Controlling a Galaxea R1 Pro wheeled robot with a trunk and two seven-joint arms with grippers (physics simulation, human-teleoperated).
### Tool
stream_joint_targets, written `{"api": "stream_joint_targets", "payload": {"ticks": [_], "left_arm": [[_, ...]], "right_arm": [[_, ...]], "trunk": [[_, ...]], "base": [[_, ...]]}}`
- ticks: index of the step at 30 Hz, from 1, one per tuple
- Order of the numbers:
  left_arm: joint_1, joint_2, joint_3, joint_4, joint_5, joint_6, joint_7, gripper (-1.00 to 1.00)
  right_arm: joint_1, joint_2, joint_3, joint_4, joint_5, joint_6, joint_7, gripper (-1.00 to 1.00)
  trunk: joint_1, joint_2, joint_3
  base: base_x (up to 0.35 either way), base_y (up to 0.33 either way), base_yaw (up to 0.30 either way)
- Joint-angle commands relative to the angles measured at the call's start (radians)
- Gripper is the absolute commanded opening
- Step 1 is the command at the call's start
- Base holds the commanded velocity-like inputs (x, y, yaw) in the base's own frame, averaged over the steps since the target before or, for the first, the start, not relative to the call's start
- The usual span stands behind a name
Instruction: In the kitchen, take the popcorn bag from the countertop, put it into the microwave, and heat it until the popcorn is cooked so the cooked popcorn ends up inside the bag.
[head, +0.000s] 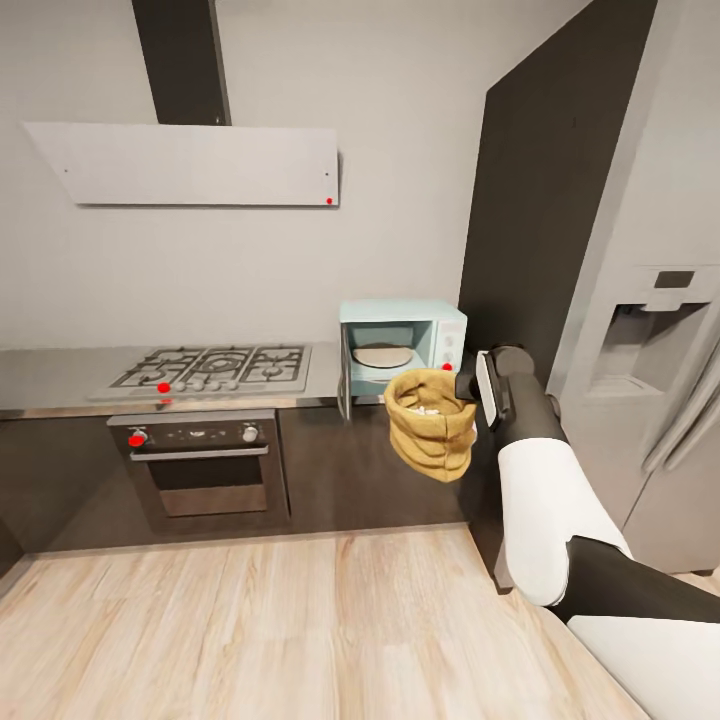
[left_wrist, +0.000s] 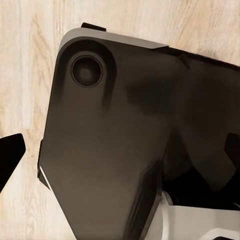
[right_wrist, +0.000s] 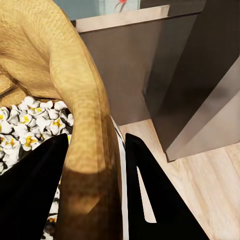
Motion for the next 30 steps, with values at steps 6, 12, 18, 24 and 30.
{"api": "stream_joint_targets", "payload": {"ticks": [6,12,18,24,30], "left_arm": [[0.0,0.0,0.005,0.0,0.003,-0.003,-0.001,1.0],[0.0,0.001,0.005,0.001,0.004,-0.003,-0.002,1.0],[0.0,0.001,0.005,0.001,0.004,-0.003,-0.002,1.0],[0.0,0.001,0.005,0.001,0.004,-0.003,-0.002,1.0],[0.0,0.001,0.005,0.002,0.004,-0.003,-0.002,1.0]], "right_arm": [[-0.001,0.001,-0.001,-0.001,-0.008,0.002,-0.009,-1.0],[-0.001,0.001,-0.001,-0.001,-0.008,0.002,-0.009,-1.0],[-0.001,0.001,0.0,-0.001,-0.009,0.002,-0.009,-1.0],[-0.001,0.001,0.0,-0.001,-0.01,0.002,-0.009,-1.0],[-0.001,0.001,0.003,-0.001,-0.01,0.002,-0.009,-1.0]], "trunk": [[0.0,-0.001,-0.001],[0.0,-0.001,-0.001],[0.0,-0.001,-0.001],[0.0,-0.001,-0.001],[0.0,-0.001,-0.001]], "base": [[0.037,0.0,0.0],[0.296,0.0,0.0],[0.322,0.0,0.0],[0.322,0.0,0.0],[0.322,0.0,0.0]]}}
